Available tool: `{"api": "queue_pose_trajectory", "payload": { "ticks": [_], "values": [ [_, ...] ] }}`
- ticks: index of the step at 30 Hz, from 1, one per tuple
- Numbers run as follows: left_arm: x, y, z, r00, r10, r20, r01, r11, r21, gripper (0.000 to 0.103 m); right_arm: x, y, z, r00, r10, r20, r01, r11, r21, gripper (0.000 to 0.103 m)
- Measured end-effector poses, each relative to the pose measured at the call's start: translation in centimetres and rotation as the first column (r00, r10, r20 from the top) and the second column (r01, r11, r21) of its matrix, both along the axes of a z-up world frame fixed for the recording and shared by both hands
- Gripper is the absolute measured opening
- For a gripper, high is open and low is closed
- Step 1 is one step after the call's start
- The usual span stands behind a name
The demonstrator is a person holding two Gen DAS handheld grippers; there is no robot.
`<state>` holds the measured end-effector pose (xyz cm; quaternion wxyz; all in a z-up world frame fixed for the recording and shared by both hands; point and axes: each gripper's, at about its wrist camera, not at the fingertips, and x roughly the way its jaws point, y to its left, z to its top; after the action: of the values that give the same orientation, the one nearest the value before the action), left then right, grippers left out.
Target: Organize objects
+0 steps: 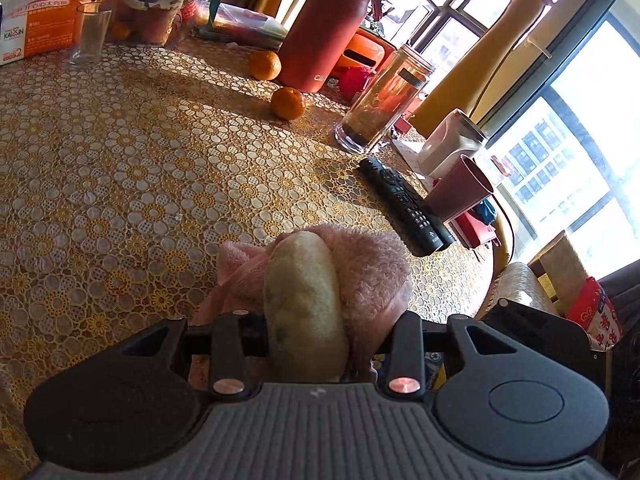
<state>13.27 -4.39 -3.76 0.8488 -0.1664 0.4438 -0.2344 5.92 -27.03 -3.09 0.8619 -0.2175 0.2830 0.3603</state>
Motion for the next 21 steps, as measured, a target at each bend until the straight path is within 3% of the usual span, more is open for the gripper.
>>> {"api": "queue_pose_trajectory", "payload": {
  "ticks": [10,21],
  "values": [
    [0.4,1.6,-2.0,0.998,0.056,-0.037,-0.053,0.996,0.07,0.038,-0.1,-0.7,-0.3,1.0,-0.017,-0.016,0.017,0.999,0.03,0.061],
    [-2.4,0.1,2.1,0.998,-0.017,0.061,0.013,0.998,0.06,0.038,0.2,-0.7,-0.2,1.0,-0.015,-0.025,0.016,1.0,0.027,0.061]
  ]
}}
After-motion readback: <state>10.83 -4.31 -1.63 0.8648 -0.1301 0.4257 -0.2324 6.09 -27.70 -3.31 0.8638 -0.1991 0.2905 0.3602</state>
